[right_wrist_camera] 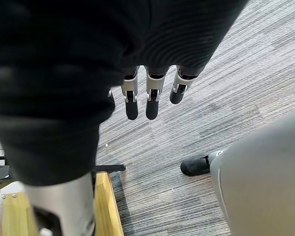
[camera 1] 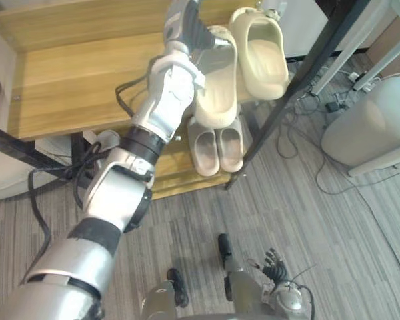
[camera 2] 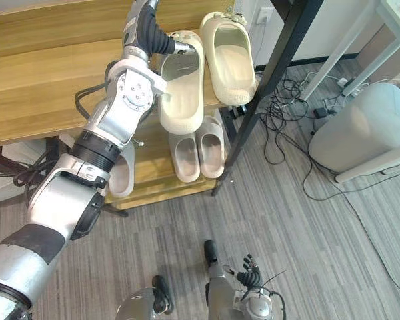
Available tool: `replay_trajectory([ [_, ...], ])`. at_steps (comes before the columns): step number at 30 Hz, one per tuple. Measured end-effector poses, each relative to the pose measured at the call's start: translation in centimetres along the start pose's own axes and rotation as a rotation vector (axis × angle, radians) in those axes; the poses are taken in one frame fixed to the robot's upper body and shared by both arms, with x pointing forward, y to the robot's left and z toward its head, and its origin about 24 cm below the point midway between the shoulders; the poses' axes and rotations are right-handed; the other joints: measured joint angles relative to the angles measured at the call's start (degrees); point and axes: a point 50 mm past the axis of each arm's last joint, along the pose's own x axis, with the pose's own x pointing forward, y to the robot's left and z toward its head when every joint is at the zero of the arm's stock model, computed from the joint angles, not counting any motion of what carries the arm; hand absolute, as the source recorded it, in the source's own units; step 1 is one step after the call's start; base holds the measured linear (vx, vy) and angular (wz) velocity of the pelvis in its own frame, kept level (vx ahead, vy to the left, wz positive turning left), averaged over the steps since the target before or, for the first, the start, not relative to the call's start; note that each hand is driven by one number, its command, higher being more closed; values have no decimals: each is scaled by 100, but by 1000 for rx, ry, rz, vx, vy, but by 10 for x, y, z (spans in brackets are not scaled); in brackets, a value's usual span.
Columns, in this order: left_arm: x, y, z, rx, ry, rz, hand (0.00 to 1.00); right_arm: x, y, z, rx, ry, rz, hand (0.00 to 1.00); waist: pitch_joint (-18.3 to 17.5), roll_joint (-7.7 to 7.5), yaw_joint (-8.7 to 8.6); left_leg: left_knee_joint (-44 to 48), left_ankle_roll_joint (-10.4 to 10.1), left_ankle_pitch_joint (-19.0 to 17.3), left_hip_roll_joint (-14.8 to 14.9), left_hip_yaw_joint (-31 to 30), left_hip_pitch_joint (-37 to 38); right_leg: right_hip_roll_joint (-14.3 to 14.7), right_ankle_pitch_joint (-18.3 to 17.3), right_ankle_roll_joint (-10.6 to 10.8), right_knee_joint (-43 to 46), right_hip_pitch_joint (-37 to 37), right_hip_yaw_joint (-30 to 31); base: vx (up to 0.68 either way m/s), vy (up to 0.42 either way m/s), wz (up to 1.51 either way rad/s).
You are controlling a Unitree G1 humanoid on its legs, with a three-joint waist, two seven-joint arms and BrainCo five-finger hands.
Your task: Organize the slippers on the shoe rack
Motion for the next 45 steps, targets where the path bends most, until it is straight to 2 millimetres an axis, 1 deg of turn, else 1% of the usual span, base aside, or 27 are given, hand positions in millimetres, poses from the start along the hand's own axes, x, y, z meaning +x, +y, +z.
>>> replay_trajectory([
  [4, -1, -6, 4, -31, -1, -10, 0, 0, 1, 0, 3, 1, 1, 0, -28, -46, 3, 0, 4, 4, -10, -21, 9, -12, 0, 0, -1, 20, -17, 5, 4, 1],
  [10, -2, -10, 8, -102, 15, -3, 0, 0, 0, -1, 14, 4, -1, 0, -32, -51, 12, -30, 21, 43, -44, -102, 28, -46, 0, 0, -15, 81, -105, 11, 13, 8],
  [13, -2, -9, 12, -128, 5, 13, 0, 0, 0, -1, 26, 7, -3, 0, -32, -51, 13, -36, 17, 63, -51, -162, 25, -53, 0, 0, -26, 114, -162, 10, 7, 10],
  [18, -10, -3, 27, -223, -76, 52, 0, -1, 2, -2, 30, 14, 3, 0, -58, -55, 79, -81, 13, 103, -79, -250, 48, -72, 0, -1, -78, 195, -239, 19, 10, 8],
  [19, -11, -2, 28, -231, -80, 59, 0, -1, 2, -3, 30, 15, 4, 0, -67, -56, 79, -99, 12, 116, -92, -264, 50, -78, 0, -1, -82, 196, -249, 23, 18, 21],
  [21, -18, -1, 29, -279, -101, 73, 0, -1, 2, -5, 28, 25, 4, 0, -75, -55, 86, -230, 9, 196, -152, -333, 127, -115, -2, -3, -103, 273, -325, 17, 14, 18],
  [23, -29, 4, 31, -341, -134, 109, 0, -1, 2, -7, 25, 36, 3, 0, -82, -52, 170, -300, 7, 241, -183, -359, 193, -132, -4, -5, -105, 321, -344, 5, 16, 7],
  [24, -33, 5, 31, -353, -140, 114, 0, 0, 2, -7, 24, 39, 3, 0, -90, -54, 181, -335, 13, 262, -201, -369, 206, -145, -4, -5, -105, 327, -355, -10, 19, 16],
  [25, -42, 5, 30, -386, -150, 131, 0, 0, 3, -9, 23, 48, 4, 0, -131, -52, 184, -385, 19, 306, -231, -415, 206, -171, -9, -10, -106, 338, -389, -9, 12, 16],
  [26, -44, 6, 30, -395, -154, 133, 0, 0, 3, -9, 23, 49, 5, 0, -134, -52, 184, -390, 16, 311, -234, -431, 209, -173, -10, -11, -108, 348, -397, -17, 19, 24],
  [28, -66, 2, 22, -437, -147, 133, 0, -1, 5, -14, 14, 74, 13, 0, -262, -78, 219, -482, 9, 380, -266, -512, 255, -192, -26, -32, -114, 399, -497, -18, 15, 17],
  [29, -69, 1, 20, -440, -144, 132, 0, -1, 5, -14, 13, 77, 13, 0, -266, -82, 231, -496, 6, 390, -274, -518, 271, -194, -28, -33, -114, 411, -501, -21, 18, 17],
  [31, -87, -5, 13, -446, -120, 121, 0, 0, 5, -17, 8, 95, 13, 0, -303, -81, 260, -641, 6, 495, -331, -657, 384, -230, -69, -70, -109, 541, -613, -24, 20, 28],
  [32, -90, -6, 12, -446, -117, 117, 0, 0, 5, -17, 8, 97, 13, 0, -303, -82, 264, -660, 2, 508, -336, -672, 403, -236, -77, -72, -109, 564, -633, -34, 10, 29],
  [34, -105, -13, 4, -421, -93, 95, 0, 0, 5, -21, 2, 117, 13, 0, -397, -82, 298, -828, -7, 596, -392, -773, 455, -264, -107, -70, -85, 580, -694, -37, 11, 19],
  [39, -122, -21, -6, -353, -59, 77, 0, 1, 7, -23, -11, 134, 23, 0, -437, -84, 332, -1006, -22, 715, -430, -798, 546, -288, -119, -73, -58, 592, -761, -21, 12, 5],
  [40, -128, -25, -10, -325, -44, 65, 0, 2, 8, -23, -17, 138, 25, 0, -448, -81, 335, -1059, -30, 777, -448, -824, 598, -295, -127, -76, -53, 625, -795, -3, 9, 6],
  [42, -135, -30, -12, -314, -24, 55, 0, 2, 7, -24, -18, 141, 23, 0, -452, -78, 336, -1162, -38, 828, -465, -881, 714, -296, -144, -80, -64, 728, -827, 9, 14, 12],
  [45, -136, -32, -11, -294, -30, 53, 0, 1, 7, -26, -21, 148, 17, 0, -477, -73, 345, -1205, -40, 834, -473, -962, 716, -302, -170, -90, -60, 762, -891, -28, 18, 18],
])
